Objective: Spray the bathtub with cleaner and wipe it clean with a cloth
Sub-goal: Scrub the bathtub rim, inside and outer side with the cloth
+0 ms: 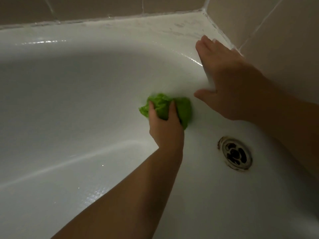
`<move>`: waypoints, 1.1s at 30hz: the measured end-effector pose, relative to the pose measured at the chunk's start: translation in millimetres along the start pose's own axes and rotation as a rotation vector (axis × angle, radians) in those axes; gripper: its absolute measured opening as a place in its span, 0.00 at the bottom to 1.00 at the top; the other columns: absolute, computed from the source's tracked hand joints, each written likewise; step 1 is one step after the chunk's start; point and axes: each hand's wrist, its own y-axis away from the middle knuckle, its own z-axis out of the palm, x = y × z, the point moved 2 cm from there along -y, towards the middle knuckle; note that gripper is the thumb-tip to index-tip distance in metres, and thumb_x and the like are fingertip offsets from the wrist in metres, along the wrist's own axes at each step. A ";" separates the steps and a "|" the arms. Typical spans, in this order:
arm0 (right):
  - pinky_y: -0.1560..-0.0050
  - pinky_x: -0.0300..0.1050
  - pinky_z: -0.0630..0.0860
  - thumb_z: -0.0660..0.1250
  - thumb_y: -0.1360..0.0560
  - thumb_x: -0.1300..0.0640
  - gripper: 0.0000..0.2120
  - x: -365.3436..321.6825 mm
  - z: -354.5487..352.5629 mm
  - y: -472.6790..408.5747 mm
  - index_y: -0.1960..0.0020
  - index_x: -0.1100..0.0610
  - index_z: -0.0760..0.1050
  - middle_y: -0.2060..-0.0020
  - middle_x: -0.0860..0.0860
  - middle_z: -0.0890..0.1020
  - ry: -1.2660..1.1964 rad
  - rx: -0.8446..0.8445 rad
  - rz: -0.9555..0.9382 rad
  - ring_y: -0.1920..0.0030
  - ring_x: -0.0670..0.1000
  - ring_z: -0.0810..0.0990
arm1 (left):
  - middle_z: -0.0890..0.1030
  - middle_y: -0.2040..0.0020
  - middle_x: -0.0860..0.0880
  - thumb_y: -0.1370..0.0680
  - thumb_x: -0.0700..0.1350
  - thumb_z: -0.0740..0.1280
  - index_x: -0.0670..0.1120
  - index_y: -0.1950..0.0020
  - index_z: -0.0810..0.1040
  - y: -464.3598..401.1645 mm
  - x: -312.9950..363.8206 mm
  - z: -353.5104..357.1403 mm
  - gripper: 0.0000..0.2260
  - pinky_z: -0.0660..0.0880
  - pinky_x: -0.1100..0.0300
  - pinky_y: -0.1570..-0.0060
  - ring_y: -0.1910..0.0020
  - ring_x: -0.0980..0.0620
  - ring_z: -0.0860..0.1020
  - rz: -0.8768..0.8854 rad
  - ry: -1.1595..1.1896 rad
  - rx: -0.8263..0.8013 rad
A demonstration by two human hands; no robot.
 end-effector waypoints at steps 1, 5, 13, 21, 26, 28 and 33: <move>0.22 0.63 0.58 0.76 0.27 0.46 0.49 0.5 0.2 0.3 0.18 0.60 0.52 0.19 0.58 0.57 -0.007 0.000 0.005 0.19 0.61 0.58 | 0.77 0.38 0.55 0.19 0.59 0.68 0.56 0.21 0.67 -8.0 -4.7 -0.7 0.27 0.73 0.62 0.41 0.41 0.55 0.75 -0.076 -0.019 0.018; 0.22 0.62 0.57 0.76 0.27 0.46 0.49 1.0 1.6 1.1 0.18 0.60 0.52 0.18 0.58 0.57 -0.008 0.009 0.004 0.19 0.61 0.57 | 0.82 0.51 0.50 0.19 0.57 0.66 0.52 0.44 0.80 -12.0 -36.5 -10.4 0.11 0.79 0.46 0.40 0.48 0.46 0.81 -0.201 -0.197 -0.133; 0.22 0.61 0.56 0.75 0.26 0.47 0.48 0.0 0.4 1.7 0.17 0.60 0.51 0.18 0.58 0.56 -0.017 0.019 0.010 0.19 0.61 0.56 | 0.73 0.28 0.50 0.18 0.59 0.65 0.59 0.18 0.57 -18.1 -26.0 -4.3 0.31 0.71 0.47 0.29 0.32 0.47 0.74 0.016 -0.130 -0.022; 0.22 0.61 0.55 0.75 0.25 0.47 0.48 -0.2 0.9 -0.5 0.17 0.60 0.50 0.18 0.58 0.56 -0.018 0.026 -0.009 0.18 0.61 0.55 | 0.57 0.23 0.54 0.22 0.48 0.71 0.58 0.16 0.40 10.0 -38.4 -14.4 0.46 0.73 0.51 0.31 0.27 0.50 0.65 0.220 -0.347 -0.497; 0.22 0.62 0.56 0.75 0.26 0.47 0.48 2.0 3.3 -0.9 0.17 0.61 0.51 0.18 0.59 0.56 -0.022 0.036 -0.014 0.18 0.61 0.55 | 0.72 0.33 0.55 0.21 0.47 0.72 0.59 0.19 0.61 -20.4 -51.3 -26.0 0.34 0.72 0.64 0.42 0.38 0.55 0.73 0.107 -0.262 -0.204; 0.22 0.61 0.55 0.75 0.25 0.47 0.48 3.1 4.6 -1.0 0.17 0.61 0.51 0.18 0.59 0.55 -0.035 0.038 -0.017 0.18 0.61 0.55 | 0.79 0.48 0.57 0.23 0.48 0.72 0.64 0.38 0.74 -24.3 -64.0 -28.3 0.17 0.73 0.69 0.59 0.50 0.53 0.79 -0.053 -0.268 -0.200; 0.22 0.60 0.53 0.74 0.25 0.46 0.48 5.7 6.2 -3.0 0.17 0.60 0.49 0.17 0.58 0.54 -0.035 0.031 -0.026 0.18 0.60 0.54 | 0.80 0.41 0.54 0.27 0.53 0.78 0.56 0.29 0.75 -29.1 -73.3 -31.3 0.28 0.78 0.66 0.50 0.45 0.54 0.79 0.063 -0.314 -0.247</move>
